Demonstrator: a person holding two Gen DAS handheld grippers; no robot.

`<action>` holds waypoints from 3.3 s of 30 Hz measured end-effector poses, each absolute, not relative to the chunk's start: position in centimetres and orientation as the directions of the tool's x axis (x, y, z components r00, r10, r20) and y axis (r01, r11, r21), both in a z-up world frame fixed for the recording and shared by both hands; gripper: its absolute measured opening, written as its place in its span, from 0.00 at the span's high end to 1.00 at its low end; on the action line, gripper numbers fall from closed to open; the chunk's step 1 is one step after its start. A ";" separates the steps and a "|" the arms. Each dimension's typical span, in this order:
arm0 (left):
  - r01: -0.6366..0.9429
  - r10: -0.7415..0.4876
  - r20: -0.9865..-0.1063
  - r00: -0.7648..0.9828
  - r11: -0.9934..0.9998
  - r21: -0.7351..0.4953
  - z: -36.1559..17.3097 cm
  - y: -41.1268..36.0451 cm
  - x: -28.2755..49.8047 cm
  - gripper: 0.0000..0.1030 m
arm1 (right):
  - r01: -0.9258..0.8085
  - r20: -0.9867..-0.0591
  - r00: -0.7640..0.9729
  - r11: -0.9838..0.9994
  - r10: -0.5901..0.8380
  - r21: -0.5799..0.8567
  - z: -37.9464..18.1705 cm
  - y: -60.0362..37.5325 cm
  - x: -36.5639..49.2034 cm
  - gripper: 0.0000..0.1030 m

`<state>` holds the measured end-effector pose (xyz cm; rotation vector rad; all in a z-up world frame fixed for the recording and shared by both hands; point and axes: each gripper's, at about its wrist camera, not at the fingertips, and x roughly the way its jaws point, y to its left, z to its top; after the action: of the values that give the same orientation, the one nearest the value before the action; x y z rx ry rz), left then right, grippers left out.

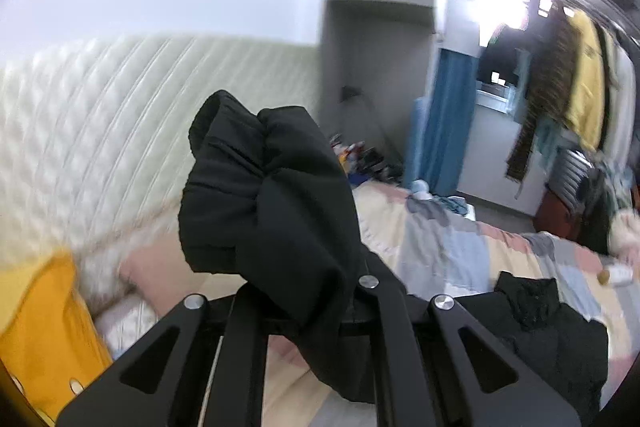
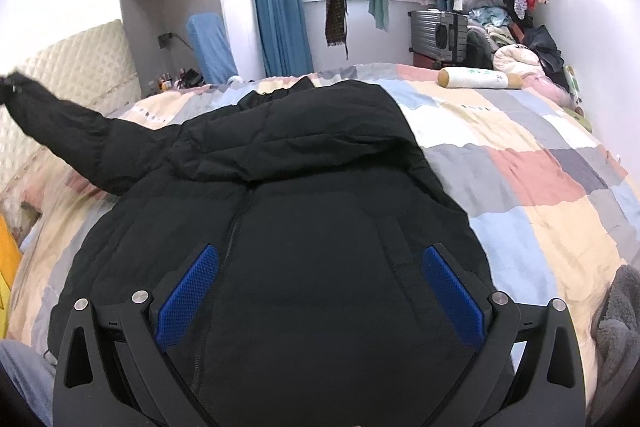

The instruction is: Fold large clothes

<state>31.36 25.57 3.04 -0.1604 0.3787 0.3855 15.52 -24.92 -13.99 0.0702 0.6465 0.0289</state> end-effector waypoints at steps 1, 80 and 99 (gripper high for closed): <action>-0.377 0.331 -0.373 0.867 0.924 -0.056 3.6 24.0 31.6 0.91 | -0.004 -0.599 0.799 0.997 0.047 0.073 -13.9 -25.0 15.7 0.00; -0.026 -0.279 -0.635 0.720 0.904 -0.427 -16.9 8.8 32.2 0.00 | -0.004 -0.591 0.784 0.955 0.187 0.296 -14.2 -29.4 19.6 0.00; -0.113 -0.429 -0.565 0.704 0.719 -0.686 -24.0 12.4 38.0 0.01 | 0.017 -0.555 0.794 0.904 0.247 0.427 -16.8 -33.8 43.2 0.03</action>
<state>38.03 12.44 -24.01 -0.7658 0.7859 -0.1968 43.18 -33.85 -16.84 0.4308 0.6462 0.1281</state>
